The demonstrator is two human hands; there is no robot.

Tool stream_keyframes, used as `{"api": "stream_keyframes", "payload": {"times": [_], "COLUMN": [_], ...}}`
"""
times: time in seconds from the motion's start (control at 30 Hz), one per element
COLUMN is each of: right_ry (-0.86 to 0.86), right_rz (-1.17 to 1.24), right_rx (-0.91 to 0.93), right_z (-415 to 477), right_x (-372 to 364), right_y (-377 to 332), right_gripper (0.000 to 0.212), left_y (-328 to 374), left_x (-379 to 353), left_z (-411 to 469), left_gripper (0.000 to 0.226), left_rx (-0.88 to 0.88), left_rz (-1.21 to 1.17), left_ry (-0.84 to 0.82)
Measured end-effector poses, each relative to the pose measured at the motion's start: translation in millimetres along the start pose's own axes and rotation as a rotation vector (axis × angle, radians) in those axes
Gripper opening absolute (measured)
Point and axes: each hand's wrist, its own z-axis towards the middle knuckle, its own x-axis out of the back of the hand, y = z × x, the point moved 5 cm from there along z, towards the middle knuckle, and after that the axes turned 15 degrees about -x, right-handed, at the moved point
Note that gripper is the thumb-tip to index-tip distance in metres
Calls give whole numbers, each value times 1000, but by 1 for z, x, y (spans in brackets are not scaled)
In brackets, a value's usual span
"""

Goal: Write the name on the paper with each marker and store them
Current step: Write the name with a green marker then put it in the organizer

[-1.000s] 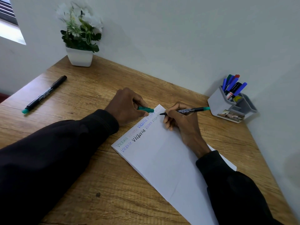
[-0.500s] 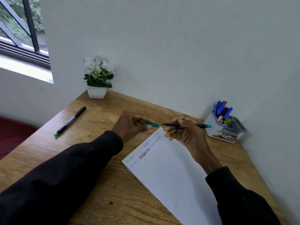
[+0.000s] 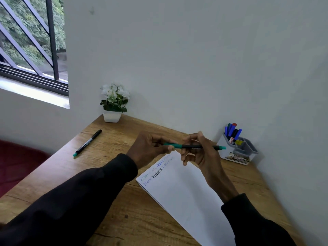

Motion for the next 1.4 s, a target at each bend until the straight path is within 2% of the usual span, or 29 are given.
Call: {"api": "stream_keyframes", "payload": {"times": [0.23,0.3,0.4,0.43,0.53,0.57,0.63,0.7,0.8,0.9,1.0,1.13,1.2,1.3,1.4], "right_ry": [148,154,115,137,427,551,728,805,709,565,523,540,635,811,915], "right_rz": [-10,27,134,199,354,339,198,-132,-753,-969,-1005,-930,-839,-621,-641], "right_rx": [115,69,-103,-124,-45,-1,129,317,560,556,485,439,427,369,393], "right_z": [-14,-11,-5,-5,-8,-10,-14,-20,-17,-7,0,2,1,6,18], "right_x": [-13,-7,7,13,40,48,64,75,72,67,74,109,138,192,225], "right_y": [4,10,22,24,25,23,19,6,-13,-18,-17,-25,-37,-54,-66], "right_gripper": [45,44,71,71,38,38,50,50,37,35,43,68,72,68,59], "left_y": [17,17,22,25,30,29,22,16,10,9,6,-5,-11,-18,-24], "left_x": [-17,-21,-23,-23,-26,-27,-27,-26,-30,-49,-69,-83,-83,-78,-69], "left_z": [3,3,11,17,32,35,40,45,58,72,85,97,98,97,94], "left_gripper": [18,17,14,12,12,12,13,13,13,14,18,24,20,13,10], "left_rx": [-129,-146,-111,-111,-138,-132,-112,-91,-77,-80,-86,-45,-30,-5,14], "left_rz": [51,90,136,171,311,332,348,355,374,374,344,260,226,223,246], "left_ry": [21,15,43,51,30,28,38,67,61,7,-4,24,36,44,55]}}
